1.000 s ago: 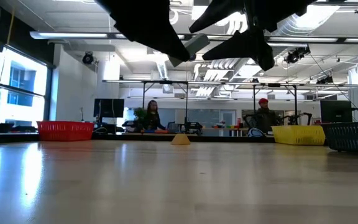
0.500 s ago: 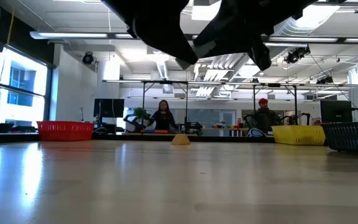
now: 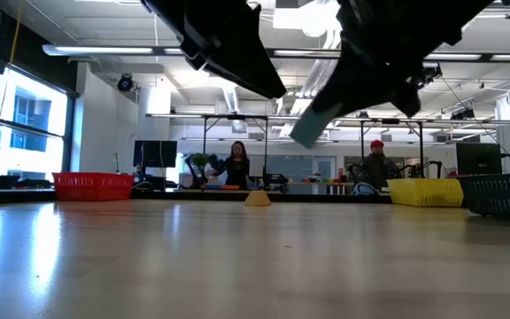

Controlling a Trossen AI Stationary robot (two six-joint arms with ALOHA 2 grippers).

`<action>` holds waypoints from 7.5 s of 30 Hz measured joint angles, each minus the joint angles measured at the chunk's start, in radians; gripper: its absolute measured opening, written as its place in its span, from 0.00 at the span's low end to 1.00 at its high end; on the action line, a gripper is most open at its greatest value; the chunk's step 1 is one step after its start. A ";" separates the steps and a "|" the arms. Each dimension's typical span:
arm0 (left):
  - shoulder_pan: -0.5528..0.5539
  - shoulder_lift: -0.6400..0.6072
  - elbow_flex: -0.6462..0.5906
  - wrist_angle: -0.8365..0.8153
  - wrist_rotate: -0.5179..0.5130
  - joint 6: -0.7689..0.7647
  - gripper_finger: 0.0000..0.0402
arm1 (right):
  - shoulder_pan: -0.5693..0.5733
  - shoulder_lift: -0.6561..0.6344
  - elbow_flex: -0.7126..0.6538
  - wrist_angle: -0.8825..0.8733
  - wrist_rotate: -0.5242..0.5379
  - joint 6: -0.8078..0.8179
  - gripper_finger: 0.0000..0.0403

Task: Sort & place blocks by color
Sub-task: Put the blue block into the black bin, then put the yellow block into the red bin

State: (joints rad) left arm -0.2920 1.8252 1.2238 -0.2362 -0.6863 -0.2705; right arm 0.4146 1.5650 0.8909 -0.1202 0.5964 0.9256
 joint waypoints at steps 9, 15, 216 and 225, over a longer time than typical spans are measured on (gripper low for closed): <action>-0.004 0.000 0.000 -0.006 0.181 0.019 0.26 | 0.051 -0.024 0.000 -0.243 0.053 0.159 0.11; -0.016 0.000 0.000 -0.007 0.228 0.019 0.26 | 0.103 -0.092 0.000 -0.443 0.137 0.289 0.08; 0.495 -1.012 -0.675 0.015 0.570 0.195 0.26 | -0.791 0.747 1.058 -0.799 -0.456 -2.190 0.45; 0.495 -1.012 -0.675 0.015 0.570 0.195 0.26 | -0.791 0.774 1.058 -0.787 -0.450 -2.233 0.45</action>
State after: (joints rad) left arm 0.2028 0.8135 0.5488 -0.2214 -0.1158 -0.0753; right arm -0.3767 2.3389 1.9488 -0.9075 0.1461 -1.3077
